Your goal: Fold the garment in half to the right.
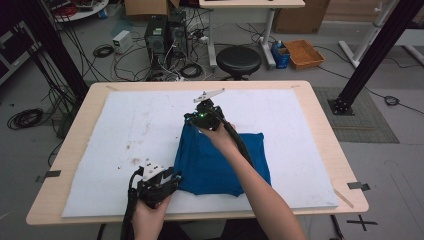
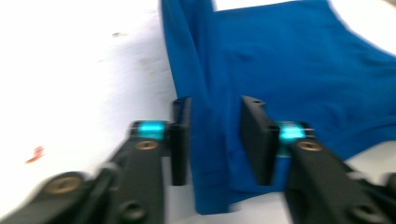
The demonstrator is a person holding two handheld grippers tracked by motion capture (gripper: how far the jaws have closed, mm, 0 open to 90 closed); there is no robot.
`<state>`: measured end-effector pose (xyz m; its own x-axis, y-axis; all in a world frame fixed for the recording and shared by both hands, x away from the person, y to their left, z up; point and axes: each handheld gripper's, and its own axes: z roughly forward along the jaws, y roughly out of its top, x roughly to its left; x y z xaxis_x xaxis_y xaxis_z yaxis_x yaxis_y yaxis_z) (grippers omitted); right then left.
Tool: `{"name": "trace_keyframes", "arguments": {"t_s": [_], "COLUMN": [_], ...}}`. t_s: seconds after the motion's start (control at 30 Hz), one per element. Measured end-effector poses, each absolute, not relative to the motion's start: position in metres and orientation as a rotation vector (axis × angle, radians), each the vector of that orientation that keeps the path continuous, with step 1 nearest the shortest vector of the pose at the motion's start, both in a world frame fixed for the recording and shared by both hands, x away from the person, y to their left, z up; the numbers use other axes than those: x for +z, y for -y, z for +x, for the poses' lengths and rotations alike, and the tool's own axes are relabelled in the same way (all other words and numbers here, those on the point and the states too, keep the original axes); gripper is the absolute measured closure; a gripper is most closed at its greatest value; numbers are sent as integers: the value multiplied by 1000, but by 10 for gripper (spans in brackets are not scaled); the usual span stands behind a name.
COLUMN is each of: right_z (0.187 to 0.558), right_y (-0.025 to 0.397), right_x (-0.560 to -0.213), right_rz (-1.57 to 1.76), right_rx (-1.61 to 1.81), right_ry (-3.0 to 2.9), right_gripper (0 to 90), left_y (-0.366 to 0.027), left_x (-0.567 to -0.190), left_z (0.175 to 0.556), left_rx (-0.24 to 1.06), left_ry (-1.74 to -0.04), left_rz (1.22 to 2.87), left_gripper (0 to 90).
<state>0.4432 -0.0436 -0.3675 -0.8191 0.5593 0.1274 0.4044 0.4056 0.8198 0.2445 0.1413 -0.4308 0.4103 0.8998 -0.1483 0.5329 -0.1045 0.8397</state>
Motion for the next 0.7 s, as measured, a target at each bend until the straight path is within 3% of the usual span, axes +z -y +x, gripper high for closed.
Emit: {"name": "trace_keyframes", "arguments": {"t_s": [0.27, 0.53, 0.6, 0.7], "right_z": [442, 442, 442, 442], "right_y": [40, 40, 40, 40], "right_x": [-370, -370, -369, -369], "right_rz": [847, 855, 848, 850], "right_rx": [1381, 1379, 1382, 1376], "right_ry": [-2493, -2492, -2491, -2494], "right_gripper": [874, 874, 874, 874], "left_y": [-145, -144, -141, -143], "left_x": [-446, -450, -453, -453], "left_z": [246, 250, 251, 252], "left_rx": [569, 587, 565, 542], "left_ry": [-1311, -1320, -1319, -1298], "left_rz": [1807, 1812, 1835, 1840], "left_gripper": [426, 389, 425, 608]}}
